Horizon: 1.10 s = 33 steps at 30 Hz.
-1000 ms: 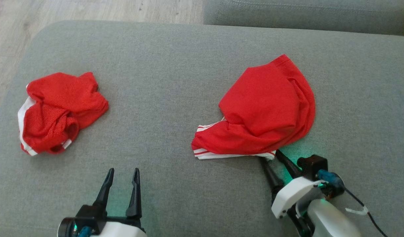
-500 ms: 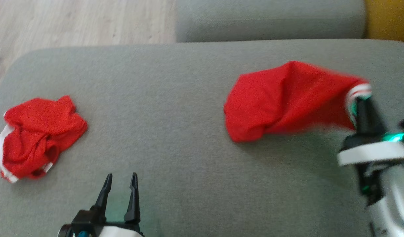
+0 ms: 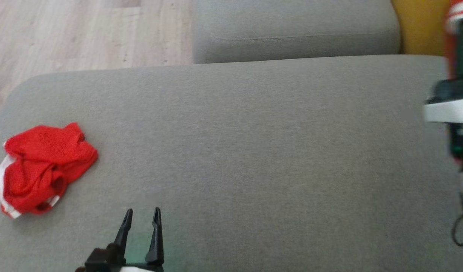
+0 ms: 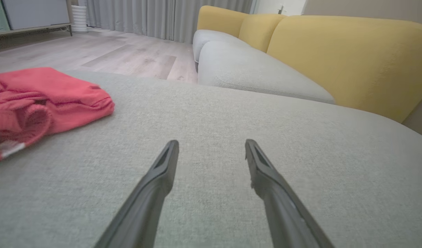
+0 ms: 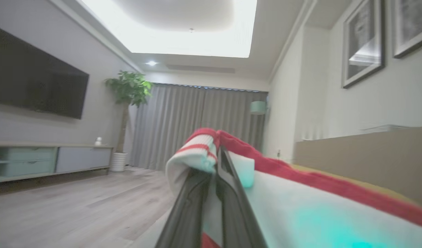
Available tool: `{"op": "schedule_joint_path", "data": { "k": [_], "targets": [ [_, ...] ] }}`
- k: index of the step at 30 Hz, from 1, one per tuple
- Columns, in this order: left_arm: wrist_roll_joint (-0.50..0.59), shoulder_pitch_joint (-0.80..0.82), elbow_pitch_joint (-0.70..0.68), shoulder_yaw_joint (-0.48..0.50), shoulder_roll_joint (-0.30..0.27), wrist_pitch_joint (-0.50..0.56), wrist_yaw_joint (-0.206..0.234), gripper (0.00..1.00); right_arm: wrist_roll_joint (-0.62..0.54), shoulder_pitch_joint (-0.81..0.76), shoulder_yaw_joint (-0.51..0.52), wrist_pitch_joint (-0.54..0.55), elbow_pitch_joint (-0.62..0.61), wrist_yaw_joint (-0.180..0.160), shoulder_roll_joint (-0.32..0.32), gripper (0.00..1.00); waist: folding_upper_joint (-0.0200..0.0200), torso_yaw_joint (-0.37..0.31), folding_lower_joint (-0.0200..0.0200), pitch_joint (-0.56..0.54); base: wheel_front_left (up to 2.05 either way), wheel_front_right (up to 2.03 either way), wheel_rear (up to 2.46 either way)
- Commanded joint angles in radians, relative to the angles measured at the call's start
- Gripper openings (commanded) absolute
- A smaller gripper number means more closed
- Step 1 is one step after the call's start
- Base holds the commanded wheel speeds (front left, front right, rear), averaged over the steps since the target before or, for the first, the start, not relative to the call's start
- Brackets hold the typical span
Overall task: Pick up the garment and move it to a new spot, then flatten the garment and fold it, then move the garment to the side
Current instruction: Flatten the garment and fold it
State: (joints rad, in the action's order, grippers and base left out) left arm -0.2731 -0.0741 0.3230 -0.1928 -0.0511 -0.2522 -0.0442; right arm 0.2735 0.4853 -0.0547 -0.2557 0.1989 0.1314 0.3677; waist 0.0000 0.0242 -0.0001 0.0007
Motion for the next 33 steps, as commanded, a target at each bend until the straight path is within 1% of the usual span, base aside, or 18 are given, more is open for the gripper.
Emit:
{"op": "schedule_joint_path", "data": {
  "k": [1, 3, 5, 7, 10, 12, 18, 22, 27, 30, 31, 32, 33],
  "targets": [
    [-0.003, 0.009, -0.017, 0.028, 0.001, -0.010, 0.000, 1.00, 0.012, 0.055, -0.070, -0.006, -0.020, -0.001, 0.006, 0.00, 0.0000, 0.025, 0.0001, 0.001, 0.00, 0.00, 0.00],
    [-0.005, 0.003, -0.010, 0.028, 0.001, -0.010, 0.000, 1.00, 0.031, 0.088, -0.145, -0.006, -0.003, -0.001, -0.013, 0.00, 0.0000, 0.046, 0.0001, -0.001, 0.00, 0.00, 0.00],
    [-0.002, -0.006, -0.008, 0.029, 0.001, -0.010, 0.000, 1.00, 0.054, 0.125, -0.211, -0.006, 0.004, -0.001, -0.048, 0.00, 0.0000, 0.063, 0.0001, -0.003, 0.00, 0.00, 0.00],
    [0.001, -0.016, -0.009, 0.033, 0.001, -0.010, 0.001, 1.00, 0.075, 0.170, -0.250, -0.006, -0.004, -0.001, -0.084, 0.00, 0.0000, 0.075, 0.0001, -0.003, 0.00, 0.00, 0.00],
    [0.009, -0.026, -0.008, 0.043, 0.001, -0.010, -0.004, 1.00, 0.093, 0.225, -0.243, -0.006, -0.025, -0.001, -0.124, 0.00, 0.0000, 0.089, 0.0001, -0.004, 0.00, 0.00, 0.00],
    [0.010, -0.029, -0.008, 0.048, 0.001, -0.010, -0.005, 1.00, 0.095, 0.237, -0.225, -0.006, -0.022, -0.001, -0.131, 0.00, 0.0000, 0.093, 0.0001, -0.004, 0.00, 0.00, 0.00],
    [0.003, -0.018, -0.018, 0.033, 0.001, -0.010, -0.004, 1.00, 0.085, 0.171, -0.202, 0.009, 0.086, -0.001, -0.084, 0.00, 0.0000, 0.108, 0.0001, 0.021, 0.00, 0.00, 0.00],
    [0.001, 0.003, -0.026, 0.015, 0.001, -0.010, -0.002, 1.00, 0.090, 0.138, -0.194, 0.007, 0.116, -0.001, -0.049, 0.00, 0.0000, 0.122, 0.0001, 0.054, 0.00, 0.00, 0.00],
    [0.011, 0.025, -0.023, 0.012, 0.001, -0.010, -0.002, 1.00, 0.075, 0.164, -0.217, 0.010, 0.143, -0.001, -0.018, 0.00, 0.0000, 0.147, 0.0001, 0.096, 0.00, 0.00, 0.00],
    [0.010, 0.036, -0.015, 0.007, 0.001, -0.010, -0.002, 1.00, 0.047, 0.192, -0.228, 0.028, 0.221, -0.001, -0.008, 0.00, 0.0000, 0.163, 0.0001, 0.113, 0.00, 0.00, 0.00],
    [0.009, 0.040, -0.012, 0.003, 0.001, -0.010, -0.003, 1.00, 0.033, 0.198, -0.232, 0.030, 0.256, -0.001, 0.000, 0.07, 0.0000, 0.171, 0.0001, 0.117, 0.00, 0.00, 0.00],
    [0.008, 0.044, -0.011, -0.003, 0.001, -0.010, -0.004, 1.00, 0.023, 0.203, -0.236, 0.033, 0.291, -0.001, 0.007, 0.09, 0.0000, 0.179, 0.0001, 0.120, 0.00, 0.00, 0.00],
    [0.006, 0.047, -0.010, -0.007, 0.001, -0.010, -0.003, 1.00, 0.014, 0.209, -0.240, 0.036, 0.323, -0.001, 0.013, 0.09, 0.0000, 0.185, 0.0001, 0.122, 0.00, 0.00, 0.00]
  ]
}}
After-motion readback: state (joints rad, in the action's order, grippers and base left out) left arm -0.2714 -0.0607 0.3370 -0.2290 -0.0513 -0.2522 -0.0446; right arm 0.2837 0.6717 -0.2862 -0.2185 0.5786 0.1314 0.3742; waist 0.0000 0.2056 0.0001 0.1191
